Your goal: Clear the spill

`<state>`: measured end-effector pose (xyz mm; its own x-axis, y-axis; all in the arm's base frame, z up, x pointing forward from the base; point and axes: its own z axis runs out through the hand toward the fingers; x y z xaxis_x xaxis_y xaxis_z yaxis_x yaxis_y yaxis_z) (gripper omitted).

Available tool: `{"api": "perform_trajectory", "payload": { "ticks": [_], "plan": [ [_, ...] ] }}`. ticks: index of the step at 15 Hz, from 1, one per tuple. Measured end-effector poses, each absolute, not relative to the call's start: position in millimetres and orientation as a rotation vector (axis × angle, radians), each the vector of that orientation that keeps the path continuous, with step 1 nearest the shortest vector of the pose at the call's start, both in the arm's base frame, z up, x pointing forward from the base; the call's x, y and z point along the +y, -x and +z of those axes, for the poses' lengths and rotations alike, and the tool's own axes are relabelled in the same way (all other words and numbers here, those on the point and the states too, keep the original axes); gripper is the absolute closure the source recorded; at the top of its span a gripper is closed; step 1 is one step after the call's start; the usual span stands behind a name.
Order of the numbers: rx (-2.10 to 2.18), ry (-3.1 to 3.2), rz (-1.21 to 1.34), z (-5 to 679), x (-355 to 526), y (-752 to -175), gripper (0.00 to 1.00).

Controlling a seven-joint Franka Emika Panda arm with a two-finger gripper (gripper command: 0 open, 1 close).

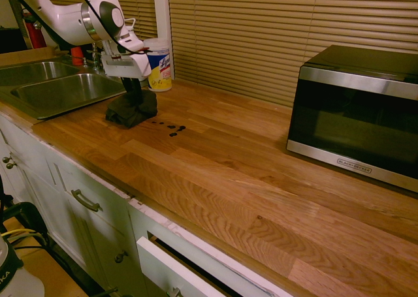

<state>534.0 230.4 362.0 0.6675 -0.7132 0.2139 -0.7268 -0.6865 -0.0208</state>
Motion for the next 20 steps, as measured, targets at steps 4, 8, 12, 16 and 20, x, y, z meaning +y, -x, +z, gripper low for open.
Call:
{"api": "perform_trajectory", "payload": {
  "ticks": [4, 8, 12, 16, 20],
  "plan": [
    [-1.248, -2.806, 0.323, 357.7, 188.2, -538.1, 1.0],
    [-1.327, -2.788, 0.311, 352.8, 130.5, -532.0, 1.0],
    [-1.397, -2.767, 0.302, 351.6, 89.7, -528.3, 1.0],
    [-1.466, -2.739, 0.282, 348.8, 45.2, -532.4, 1.0],
    [-1.561, -2.696, 0.268, 347.9, -1.8, -535.1, 1.0]
  ]
}}
